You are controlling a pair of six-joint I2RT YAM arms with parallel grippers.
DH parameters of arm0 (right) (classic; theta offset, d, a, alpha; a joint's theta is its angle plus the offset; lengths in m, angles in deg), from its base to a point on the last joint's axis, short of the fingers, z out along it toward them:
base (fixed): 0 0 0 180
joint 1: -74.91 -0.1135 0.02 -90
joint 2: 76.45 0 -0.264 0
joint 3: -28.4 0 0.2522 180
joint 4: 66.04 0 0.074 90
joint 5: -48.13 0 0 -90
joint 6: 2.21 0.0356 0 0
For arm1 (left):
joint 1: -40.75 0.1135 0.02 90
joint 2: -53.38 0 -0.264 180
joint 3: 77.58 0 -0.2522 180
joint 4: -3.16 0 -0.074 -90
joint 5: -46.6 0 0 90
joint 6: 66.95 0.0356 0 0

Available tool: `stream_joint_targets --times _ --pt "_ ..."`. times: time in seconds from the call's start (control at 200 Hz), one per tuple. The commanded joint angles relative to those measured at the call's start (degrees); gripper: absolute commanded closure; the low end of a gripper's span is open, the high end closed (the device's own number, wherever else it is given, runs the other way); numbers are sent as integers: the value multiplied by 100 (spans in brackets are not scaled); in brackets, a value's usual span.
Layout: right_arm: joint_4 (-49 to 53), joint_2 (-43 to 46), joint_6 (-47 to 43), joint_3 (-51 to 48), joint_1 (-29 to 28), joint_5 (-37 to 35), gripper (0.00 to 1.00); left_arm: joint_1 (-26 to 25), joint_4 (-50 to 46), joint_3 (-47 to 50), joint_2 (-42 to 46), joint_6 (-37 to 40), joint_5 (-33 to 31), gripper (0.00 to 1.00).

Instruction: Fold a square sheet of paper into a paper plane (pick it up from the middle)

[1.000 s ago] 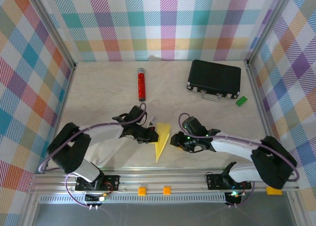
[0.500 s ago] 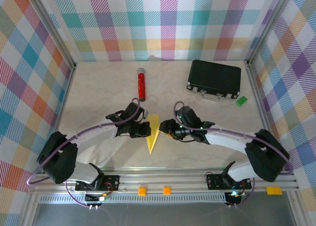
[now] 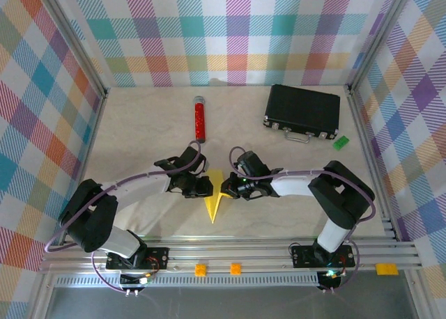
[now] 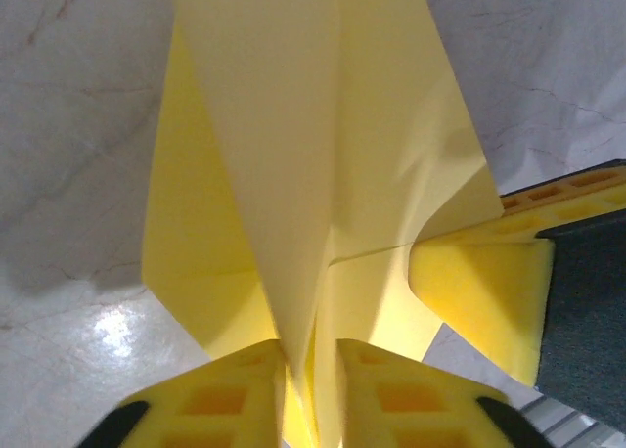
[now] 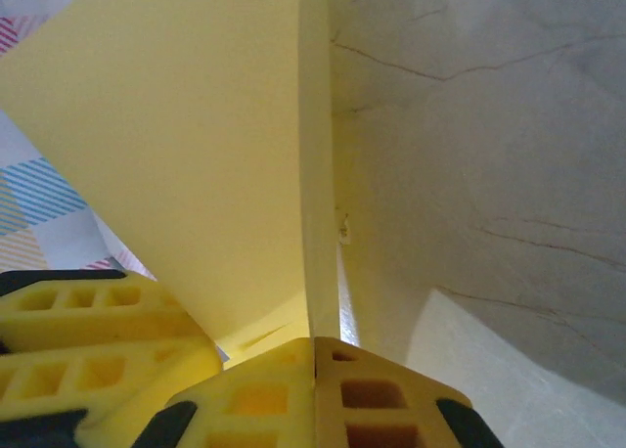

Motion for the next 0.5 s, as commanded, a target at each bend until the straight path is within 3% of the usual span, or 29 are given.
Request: stream_joint_targets --times 0.0,0.345,0.495 --pt "-356 -156 29 -18 -32 198 96 -62 -167 -205 -7 120 113 73" --pt "-658 -382 165 -96 -32 183 96 -192 -541 -190 193 204 -271 49" --pt "-598 -399 145 -123 -32 181 96 -265 -597 -213 152 224 -397 45"
